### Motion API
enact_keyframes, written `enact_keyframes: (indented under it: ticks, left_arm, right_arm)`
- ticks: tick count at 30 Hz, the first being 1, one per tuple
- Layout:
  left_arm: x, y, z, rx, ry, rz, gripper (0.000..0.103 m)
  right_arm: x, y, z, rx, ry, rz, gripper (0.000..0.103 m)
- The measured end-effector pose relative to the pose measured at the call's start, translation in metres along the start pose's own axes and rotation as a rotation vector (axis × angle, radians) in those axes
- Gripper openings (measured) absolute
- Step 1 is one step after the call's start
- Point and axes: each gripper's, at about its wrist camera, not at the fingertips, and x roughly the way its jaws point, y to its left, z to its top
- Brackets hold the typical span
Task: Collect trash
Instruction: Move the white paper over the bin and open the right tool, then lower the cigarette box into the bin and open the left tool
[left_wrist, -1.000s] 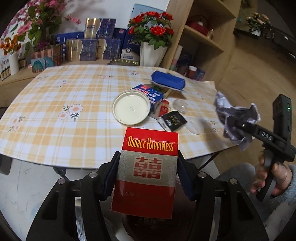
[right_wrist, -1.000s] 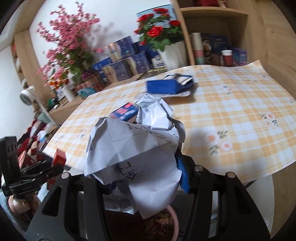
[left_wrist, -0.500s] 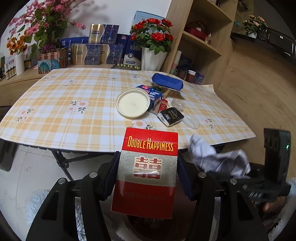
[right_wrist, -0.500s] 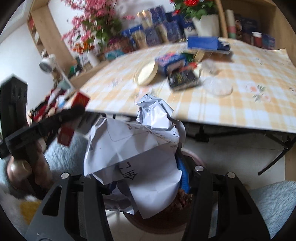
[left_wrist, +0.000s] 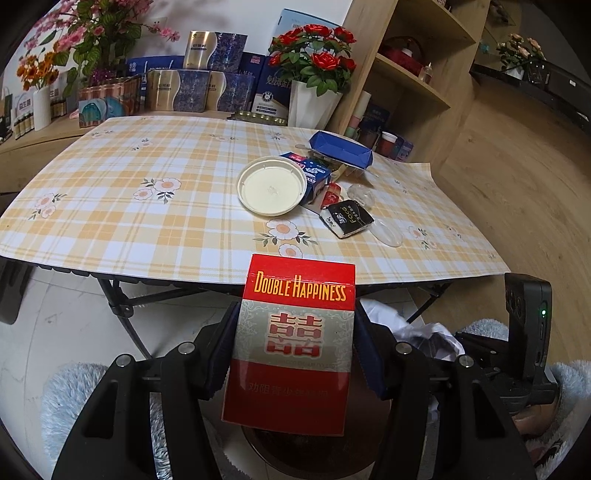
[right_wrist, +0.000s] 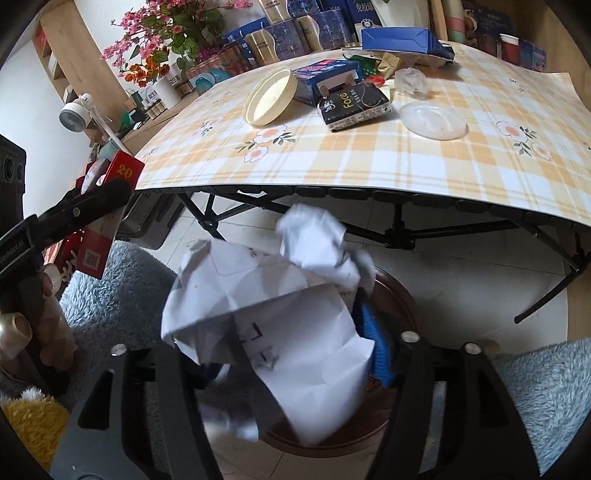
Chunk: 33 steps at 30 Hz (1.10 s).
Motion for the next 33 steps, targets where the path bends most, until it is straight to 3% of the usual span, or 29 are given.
enact_keyframes:
  ticks: [4, 7, 12, 15, 24, 33]
  left_arm:
    - [0.001, -0.003, -0.001, 0.011, 0.006, -0.015, 0.057]
    - [0.004, -0.005, -0.001, 0.018, 0.017, -0.025, 0.057]
    - [0.013, -0.010, -0.003, 0.044, 0.056, -0.024, 0.057]
    - [0.019, -0.015, -0.005, 0.066, 0.078, -0.029, 0.057]
    - [0.040, -0.036, -0.013, 0.164, 0.155, -0.038, 0.057]
    - [0.047, -0.038, -0.016, 0.179, 0.183, -0.040, 0.057]
  right_arm:
    - [-0.005, 0.001, 0.001, -0.009, -0.039, 0.003, 0.088]
    - [-0.016, 0.001, 0.004, -0.012, -0.113, -0.025, 0.094]
    - [-0.041, -0.012, 0.010, 0.034, -0.271, -0.123, 0.097]
    - [-0.048, -0.025, 0.014, 0.090, -0.309, -0.163, 0.097]
    - [-0.052, -0.048, 0.013, 0.192, -0.324, -0.211, 0.097]
    - [-0.050, -0.052, 0.009, 0.219, -0.308, -0.212, 0.097]
